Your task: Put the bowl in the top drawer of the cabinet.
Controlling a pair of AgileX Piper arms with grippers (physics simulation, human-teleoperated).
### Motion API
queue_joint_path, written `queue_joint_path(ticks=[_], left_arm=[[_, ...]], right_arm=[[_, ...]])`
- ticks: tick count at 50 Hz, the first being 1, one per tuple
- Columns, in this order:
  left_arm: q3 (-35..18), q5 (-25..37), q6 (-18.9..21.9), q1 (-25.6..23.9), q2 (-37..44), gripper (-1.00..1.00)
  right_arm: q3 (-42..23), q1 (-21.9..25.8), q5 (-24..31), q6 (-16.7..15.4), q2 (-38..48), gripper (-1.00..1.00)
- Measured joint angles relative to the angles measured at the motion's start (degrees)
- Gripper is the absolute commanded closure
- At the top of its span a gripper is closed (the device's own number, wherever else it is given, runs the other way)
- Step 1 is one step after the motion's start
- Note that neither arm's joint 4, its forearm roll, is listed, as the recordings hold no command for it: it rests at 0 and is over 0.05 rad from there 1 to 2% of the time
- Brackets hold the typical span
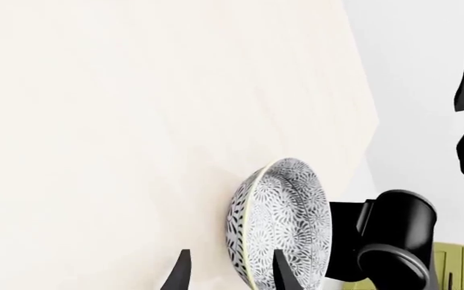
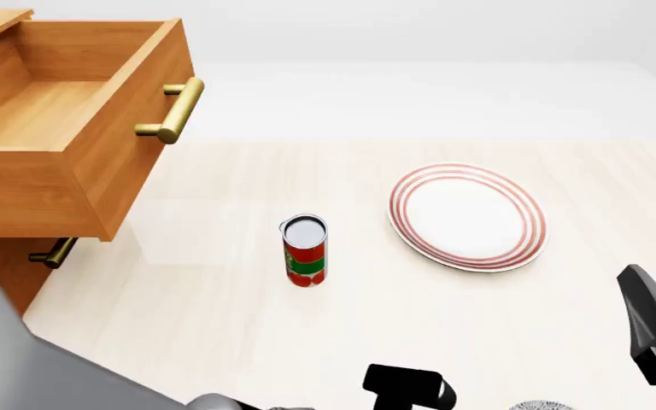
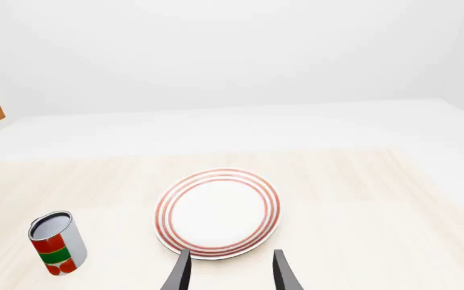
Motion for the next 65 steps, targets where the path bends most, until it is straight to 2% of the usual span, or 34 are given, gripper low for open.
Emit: queue_joint_path(ticks=[26,27,49,65], left_arm=[[-1.2,-0.6,-0.9,-0.6,2.0,-1.0],[-1.2,-0.6,-0.9,-0.6,2.0,1.0],[-0.9,1.3,-0.5,2.8,1.0,1.0],[-0.5,5.1,0.7,5.9,-3.1,1.0]], right_arm=[[0.0,0.0,0.0,0.0,0.0,-1.0],[0.0,0.0,0.0,0.0,0.0,-1.0],[0.0,0.0,0.0,0.0,0.0,-1.0],[0.0,0.0,0.0,0.0,0.0,-1.0]])
